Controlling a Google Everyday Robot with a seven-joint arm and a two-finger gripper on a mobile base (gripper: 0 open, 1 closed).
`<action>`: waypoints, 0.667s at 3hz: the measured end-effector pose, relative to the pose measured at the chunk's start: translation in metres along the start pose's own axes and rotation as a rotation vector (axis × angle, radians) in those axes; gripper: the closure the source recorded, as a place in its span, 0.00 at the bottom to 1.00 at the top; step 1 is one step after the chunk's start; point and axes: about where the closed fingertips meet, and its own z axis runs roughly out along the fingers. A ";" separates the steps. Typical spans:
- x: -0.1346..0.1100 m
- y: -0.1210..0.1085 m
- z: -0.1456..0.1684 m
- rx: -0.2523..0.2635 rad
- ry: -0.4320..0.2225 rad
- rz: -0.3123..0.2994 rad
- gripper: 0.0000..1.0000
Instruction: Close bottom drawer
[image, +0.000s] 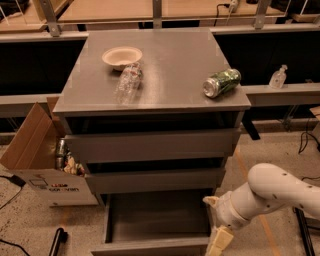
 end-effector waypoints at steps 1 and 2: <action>0.003 -0.022 0.072 0.016 -0.110 -0.087 0.00; 0.016 -0.046 0.157 0.113 -0.242 -0.151 0.00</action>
Offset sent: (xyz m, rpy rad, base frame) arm 0.0493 0.0875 -0.2354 0.3356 -0.3414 -0.0269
